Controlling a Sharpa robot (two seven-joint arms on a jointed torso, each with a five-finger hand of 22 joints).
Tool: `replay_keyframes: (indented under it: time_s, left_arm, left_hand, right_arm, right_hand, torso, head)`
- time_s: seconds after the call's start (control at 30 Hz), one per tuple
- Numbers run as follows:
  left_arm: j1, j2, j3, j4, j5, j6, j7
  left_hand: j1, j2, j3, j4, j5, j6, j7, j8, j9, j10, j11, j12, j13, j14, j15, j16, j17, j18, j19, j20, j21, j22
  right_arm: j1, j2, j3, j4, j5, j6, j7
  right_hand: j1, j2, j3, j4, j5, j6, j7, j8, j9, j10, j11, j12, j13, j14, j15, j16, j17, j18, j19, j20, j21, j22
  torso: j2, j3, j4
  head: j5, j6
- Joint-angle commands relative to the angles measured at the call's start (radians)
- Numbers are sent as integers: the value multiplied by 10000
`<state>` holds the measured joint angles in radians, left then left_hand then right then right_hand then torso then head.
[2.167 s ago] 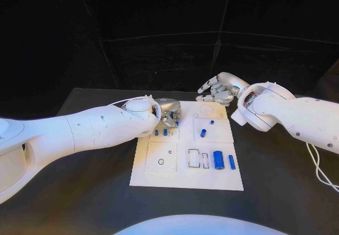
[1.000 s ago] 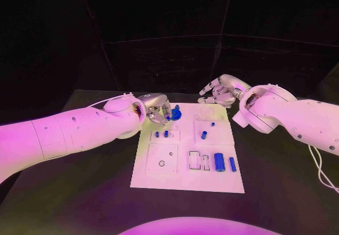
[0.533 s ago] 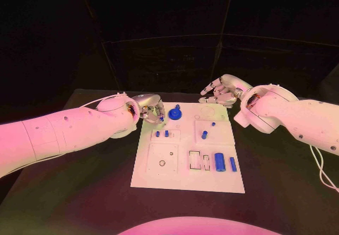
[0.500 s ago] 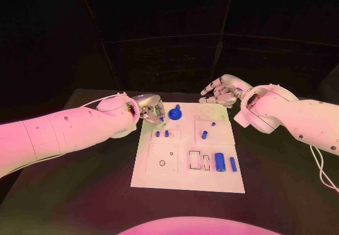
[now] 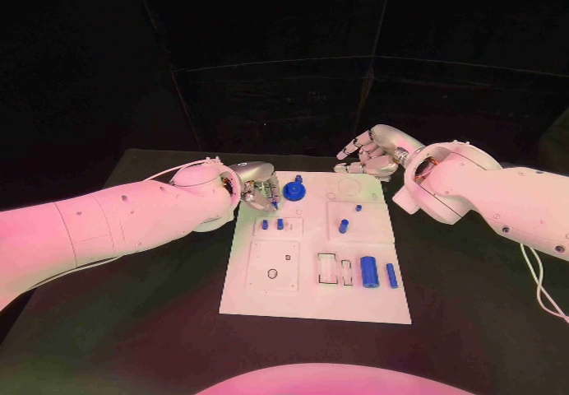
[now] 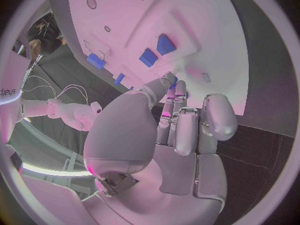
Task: Assemble the parts on the task board
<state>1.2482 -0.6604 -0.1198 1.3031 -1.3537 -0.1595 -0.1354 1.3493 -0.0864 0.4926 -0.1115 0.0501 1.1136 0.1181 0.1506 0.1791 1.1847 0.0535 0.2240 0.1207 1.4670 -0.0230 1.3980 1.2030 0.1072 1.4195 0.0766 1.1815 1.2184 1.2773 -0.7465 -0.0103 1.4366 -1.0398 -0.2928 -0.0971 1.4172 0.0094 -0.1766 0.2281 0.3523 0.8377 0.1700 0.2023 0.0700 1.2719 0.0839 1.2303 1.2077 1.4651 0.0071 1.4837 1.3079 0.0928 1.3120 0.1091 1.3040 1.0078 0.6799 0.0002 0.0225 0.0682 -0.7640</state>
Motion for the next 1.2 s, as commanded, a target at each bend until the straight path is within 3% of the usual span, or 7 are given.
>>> replay_keyframes:
  time_s: [0.03, 0.83, 1.03, 1.2]
  left_arm:
    - [-10, 35, 7, -23, 52, 134, 1]
    - [-63, 214, -5, -140, 52, 440, -147]
    - [-64, 244, -7, -170, 53, 547, -186]
    - [-65, 252, -8, -177, 53, 507, -149]
  left_hand:
    - [-113, 25, -19, 47, 43, 35, -7, -47, 9, 52, -1, -52, -12, 245, -20, 25, -8, -134, 54, 12, 3, -2]
    - [-130, 15, -39, 51, 42, 20, -4, -69, -3, 46, 4, -89, -18, 229, -19, 3, -55, -127, 40, 13, -30, -25]
    - [-218, -87, -133, 66, 42, -181, 45, -229, -82, -85, 65, -254, -60, 206, 25, -12, -104, -131, 31, 38, -48, -18]
    - [-305, -257, -214, 73, 44, -756, 144, -610, -278, -313, 149, -433, -119, 185, 97, -24, -164, -132, 21, 93, -75, -15]
  right_arm:
    - [18, 8, 7, 21, -30, 54, 65]
    - [18, 23, 7, 26, -30, 55, 65]
    - [18, 24, 7, 22, -30, 53, 66]
    - [18, 22, 7, 20, -30, 51, 66]
  right_hand:
    - [26, 62, -52, 8, 59, -83, -11, 59, -5, -54, -21, -27, 16, 716, -39, -39, 1313, 136, -63, -5, -38, 4]
    - [26, 62, -52, 8, 59, -83, -11, 59, -5, -54, -21, -27, 16, 716, -39, -39, 1313, 136, -63, -5, -38, 4]
    - [26, 62, -52, 8, 59, -83, -11, 59, -5, -54, -21, -27, 16, 716, -39, -39, 1313, 136, -63, -5, -38, 4]
    - [26, 62, -52, 8, 59, -83, -11, 59, -5, -54, -21, -27, 16, 716, -39, -39, 1313, 136, -63, -5, -38, 4]
  torso:
    - [2, 2, -1]
    - [1, -7, 10]
    - [-1, -6, 7]
    - [-2, -6, 10]
  head:
    - [-18, -8]
    - [-23, -44]
    - [-35, -59]
    - [-37, -61]
